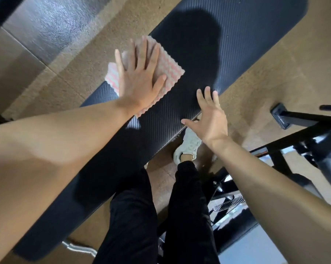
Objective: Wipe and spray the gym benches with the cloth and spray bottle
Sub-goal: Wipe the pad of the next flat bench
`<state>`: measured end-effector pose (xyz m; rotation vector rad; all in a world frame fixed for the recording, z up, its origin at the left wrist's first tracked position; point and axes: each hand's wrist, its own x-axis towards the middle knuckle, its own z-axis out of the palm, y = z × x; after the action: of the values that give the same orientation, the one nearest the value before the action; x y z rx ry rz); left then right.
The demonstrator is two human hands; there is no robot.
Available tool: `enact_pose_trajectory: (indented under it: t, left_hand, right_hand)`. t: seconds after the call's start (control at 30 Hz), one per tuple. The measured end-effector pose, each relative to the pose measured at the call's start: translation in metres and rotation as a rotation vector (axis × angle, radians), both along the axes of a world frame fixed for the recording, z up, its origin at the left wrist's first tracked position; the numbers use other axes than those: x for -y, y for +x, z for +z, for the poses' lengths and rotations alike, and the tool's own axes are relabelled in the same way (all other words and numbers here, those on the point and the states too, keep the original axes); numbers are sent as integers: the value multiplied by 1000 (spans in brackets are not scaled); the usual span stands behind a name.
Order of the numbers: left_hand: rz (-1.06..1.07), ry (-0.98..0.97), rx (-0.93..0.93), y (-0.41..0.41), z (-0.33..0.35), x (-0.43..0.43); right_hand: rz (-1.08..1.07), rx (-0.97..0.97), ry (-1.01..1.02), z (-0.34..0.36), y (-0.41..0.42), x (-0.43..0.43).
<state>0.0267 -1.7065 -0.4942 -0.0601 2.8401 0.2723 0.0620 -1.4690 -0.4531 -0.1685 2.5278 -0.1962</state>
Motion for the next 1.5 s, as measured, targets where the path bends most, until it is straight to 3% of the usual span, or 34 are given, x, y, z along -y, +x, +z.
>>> enact_pose_trajectory:
  t: [0.2,0.4,0.57,0.73,1.0,1.17,1.27,1.4,1.5]
  left_hand:
    - [-176,-36,26,34,0,-36]
    - [-317,66,66,78,-2,-88]
    - [-414,44,64,79,-5,-98]
    - [-375,67,29,25,-2,-80]
    - [-29,14,-14,-108,-3,-63]
    - [52,-31,-5,-122,-1,-83]
    - [-11,-40,15,-110,0,-99]
    - [-74,7,35,-86,2,-131]
    - [-156,26,42,-60,1,-156]
  right_hand:
    - [-93,92,-345,9,-7,-34]
    - [-213,29,-434,22,-40,-54]
    - [-72,-183,-189,9,-95,-67]
    - [30,-75,40,0,-131,-74]
    - [99,34,86,6,-147,-77]
    - [140,35,71,5,-147,-83]
    - [74,87,-63,8,-149,-91]
    - [-140,176,-431,14,-167,-126]
    - [-205,-67,-444,18,-192,-144]
